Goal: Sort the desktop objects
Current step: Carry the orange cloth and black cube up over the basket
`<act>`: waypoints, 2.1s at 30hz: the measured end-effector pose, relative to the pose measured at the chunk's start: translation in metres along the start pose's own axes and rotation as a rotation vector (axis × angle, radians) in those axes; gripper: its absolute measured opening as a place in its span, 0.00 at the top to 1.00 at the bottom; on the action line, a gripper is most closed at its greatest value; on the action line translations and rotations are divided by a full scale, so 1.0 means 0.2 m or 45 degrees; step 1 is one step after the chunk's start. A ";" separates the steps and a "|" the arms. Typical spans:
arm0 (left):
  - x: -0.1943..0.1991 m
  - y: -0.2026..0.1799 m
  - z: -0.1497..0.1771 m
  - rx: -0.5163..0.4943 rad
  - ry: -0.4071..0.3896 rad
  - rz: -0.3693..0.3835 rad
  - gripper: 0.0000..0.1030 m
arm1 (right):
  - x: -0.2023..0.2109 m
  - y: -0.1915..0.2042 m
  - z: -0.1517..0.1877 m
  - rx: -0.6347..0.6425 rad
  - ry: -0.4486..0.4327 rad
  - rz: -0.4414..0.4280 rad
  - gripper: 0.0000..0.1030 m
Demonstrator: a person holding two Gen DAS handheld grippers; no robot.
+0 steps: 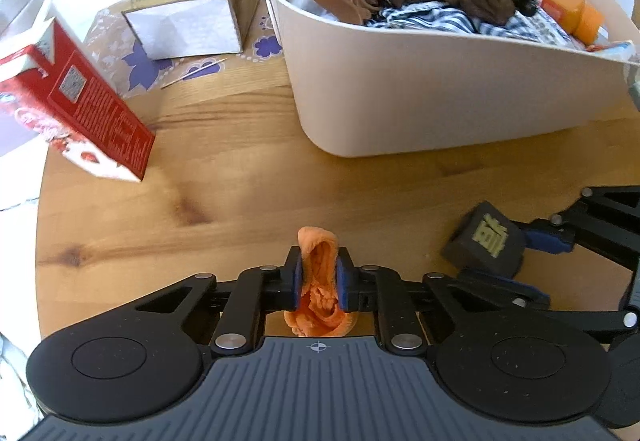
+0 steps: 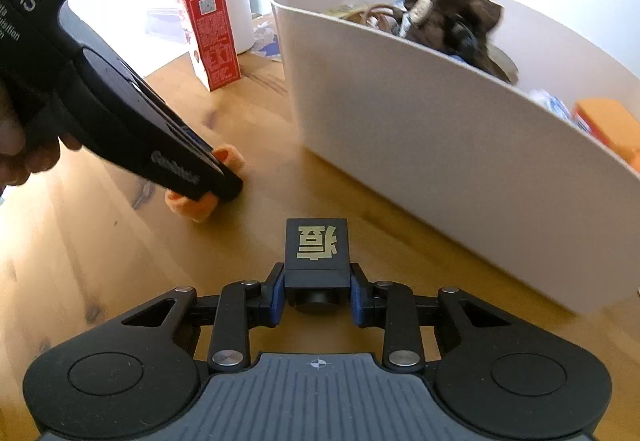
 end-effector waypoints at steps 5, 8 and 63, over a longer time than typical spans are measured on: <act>0.09 -0.02 0.03 0.009 -0.049 -0.030 0.85 | 0.10 0.00 0.08 -0.006 -0.006 0.004 0.72; 0.15 -0.04 0.03 0.018 -0.073 -0.027 0.85 | 0.17 -0.01 0.11 -0.015 -0.020 0.013 0.72; 0.55 -0.08 -0.89 0.166 -0.480 0.053 0.86 | 0.70 -0.66 -0.70 -0.102 -0.520 0.276 0.72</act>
Point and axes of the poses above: each gripper's, at about its wrist camera, not at the fingertips, and x roughly against the way its jaws point, y to its left, z to its underside, the point moved 6 cm from there along -x, roughly the way its jaws point, and after that the axes turned 12 degrees about -z, right-handed, at the moved point
